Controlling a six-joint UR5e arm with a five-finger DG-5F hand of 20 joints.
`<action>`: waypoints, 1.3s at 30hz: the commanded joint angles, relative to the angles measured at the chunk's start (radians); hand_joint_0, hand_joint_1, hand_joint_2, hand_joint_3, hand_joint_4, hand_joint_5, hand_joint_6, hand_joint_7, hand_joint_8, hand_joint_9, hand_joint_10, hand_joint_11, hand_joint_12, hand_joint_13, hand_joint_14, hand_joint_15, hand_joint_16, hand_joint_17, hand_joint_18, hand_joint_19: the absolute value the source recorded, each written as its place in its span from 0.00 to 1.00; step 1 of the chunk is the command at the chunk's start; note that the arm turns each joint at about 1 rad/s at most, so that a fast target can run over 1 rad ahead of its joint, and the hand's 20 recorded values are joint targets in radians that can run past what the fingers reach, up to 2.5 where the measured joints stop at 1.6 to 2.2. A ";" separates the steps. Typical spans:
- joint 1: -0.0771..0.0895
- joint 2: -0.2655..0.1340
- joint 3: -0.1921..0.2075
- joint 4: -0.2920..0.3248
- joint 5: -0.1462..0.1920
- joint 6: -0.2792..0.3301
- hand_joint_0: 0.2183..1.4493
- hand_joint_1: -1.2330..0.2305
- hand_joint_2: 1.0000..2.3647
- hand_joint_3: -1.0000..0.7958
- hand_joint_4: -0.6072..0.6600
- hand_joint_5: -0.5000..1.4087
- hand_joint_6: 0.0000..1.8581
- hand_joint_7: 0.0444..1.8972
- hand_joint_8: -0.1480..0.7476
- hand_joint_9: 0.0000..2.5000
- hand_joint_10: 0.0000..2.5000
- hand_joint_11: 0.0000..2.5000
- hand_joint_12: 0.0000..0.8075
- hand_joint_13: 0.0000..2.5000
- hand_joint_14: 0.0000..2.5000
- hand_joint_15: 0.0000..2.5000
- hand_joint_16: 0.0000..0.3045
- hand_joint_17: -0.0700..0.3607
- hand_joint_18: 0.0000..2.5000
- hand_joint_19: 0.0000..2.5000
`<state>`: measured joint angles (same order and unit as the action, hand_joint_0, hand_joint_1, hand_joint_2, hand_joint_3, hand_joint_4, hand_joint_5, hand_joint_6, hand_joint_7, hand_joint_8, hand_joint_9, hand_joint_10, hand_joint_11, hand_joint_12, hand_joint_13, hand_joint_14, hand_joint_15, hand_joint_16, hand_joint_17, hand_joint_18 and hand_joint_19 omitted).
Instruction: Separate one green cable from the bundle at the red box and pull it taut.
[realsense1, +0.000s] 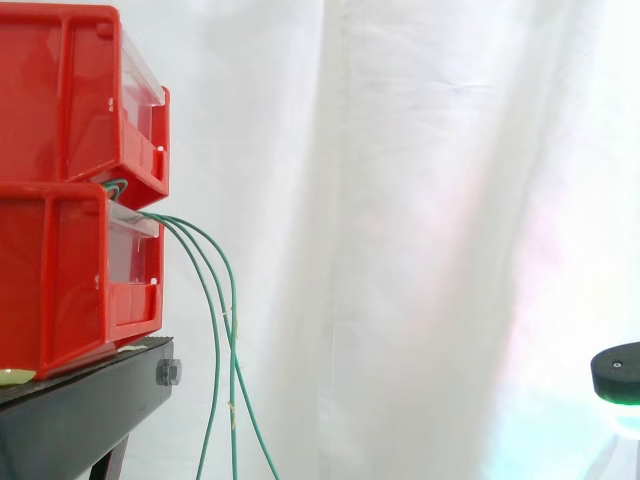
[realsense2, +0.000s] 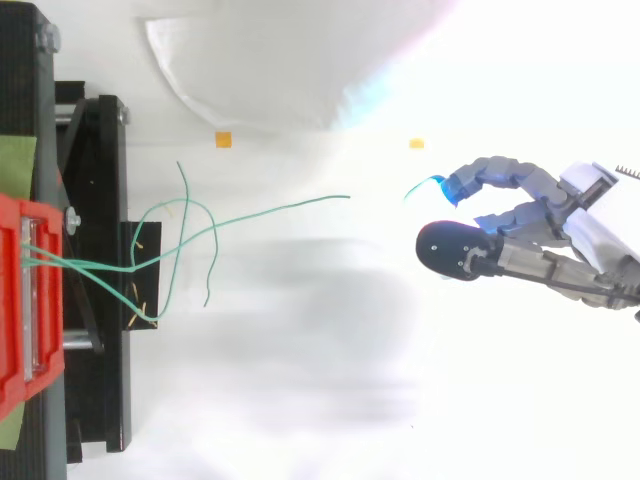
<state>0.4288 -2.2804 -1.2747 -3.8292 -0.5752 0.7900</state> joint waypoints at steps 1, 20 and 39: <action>-0.001 -0.001 0.000 0.000 0.000 0.000 0.19 0.46 0.00 0.28 0.57 0.15 0.27 0.38 0.33 0.43 0.01 0.33 0.40 0.31 0.01 0.31 0.16 0.42 0.25 0.36; -0.002 -0.001 0.001 0.002 0.001 -0.003 0.22 0.42 0.00 0.28 0.65 0.22 0.27 0.30 0.39 0.46 0.01 0.31 0.35 0.31 0.01 0.32 0.12 0.36 0.28 0.37; -0.002 -0.001 0.003 0.002 0.006 -0.005 0.21 0.42 0.00 0.28 0.67 0.20 0.27 0.39 0.40 0.36 0.01 0.28 0.35 0.28 0.01 0.31 0.13 0.36 0.24 0.35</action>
<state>0.4267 -2.2808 -1.2722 -3.8252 -0.5695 0.7850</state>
